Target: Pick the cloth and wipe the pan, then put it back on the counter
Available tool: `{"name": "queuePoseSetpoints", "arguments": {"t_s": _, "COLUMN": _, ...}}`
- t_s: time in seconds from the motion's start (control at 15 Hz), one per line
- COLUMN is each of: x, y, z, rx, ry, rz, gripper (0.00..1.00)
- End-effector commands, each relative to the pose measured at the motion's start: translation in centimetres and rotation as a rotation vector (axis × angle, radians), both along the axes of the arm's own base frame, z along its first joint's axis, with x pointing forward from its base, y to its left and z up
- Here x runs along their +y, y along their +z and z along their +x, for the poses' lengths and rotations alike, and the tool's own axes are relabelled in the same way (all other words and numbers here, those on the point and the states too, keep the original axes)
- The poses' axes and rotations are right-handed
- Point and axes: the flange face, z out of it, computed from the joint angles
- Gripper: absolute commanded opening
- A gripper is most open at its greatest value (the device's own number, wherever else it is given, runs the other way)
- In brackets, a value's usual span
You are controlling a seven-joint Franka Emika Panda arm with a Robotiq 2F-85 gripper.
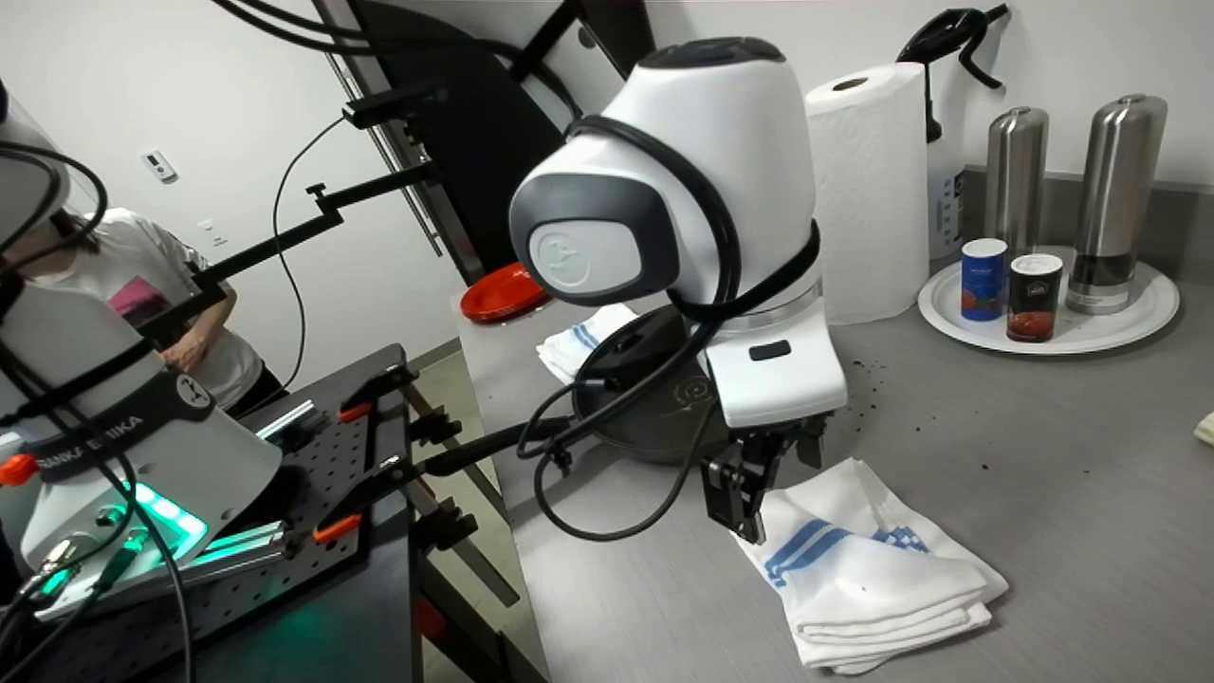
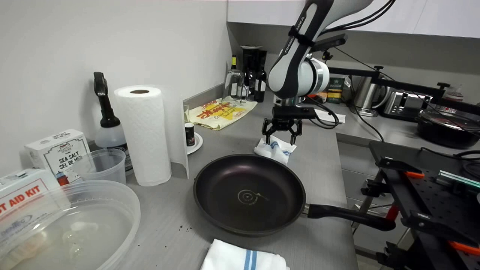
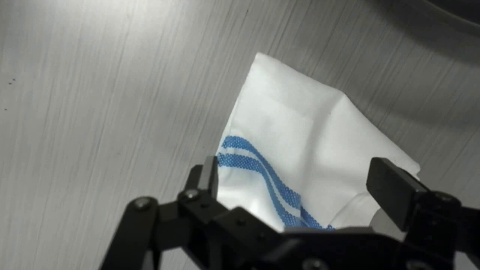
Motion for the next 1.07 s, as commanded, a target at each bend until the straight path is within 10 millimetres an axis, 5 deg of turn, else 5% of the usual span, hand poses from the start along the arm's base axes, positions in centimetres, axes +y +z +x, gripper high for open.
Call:
{"name": "queuePoseSetpoints", "arguments": {"t_s": 0.0, "x": -0.5, "y": -1.9, "z": 0.2, "rx": -0.035, "ry": 0.009, "rz": -0.018, "gripper": 1.0}}
{"name": "queuePoseSetpoints", "arguments": {"t_s": 0.67, "x": -2.5, "y": -5.7, "z": 1.3, "rx": -0.032, "ry": -0.004, "rz": -0.026, "gripper": 1.0}}
{"name": "queuePoseSetpoints", "arguments": {"t_s": 0.73, "x": -2.5, "y": -6.0, "z": 1.5, "rx": -0.033, "ry": -0.004, "rz": -0.023, "gripper": 0.75}}
{"name": "queuePoseSetpoints", "arguments": {"t_s": 1.0, "x": -2.5, "y": -6.2, "z": 2.2, "rx": -0.032, "ry": 0.002, "rz": -0.016, "gripper": 0.5}}
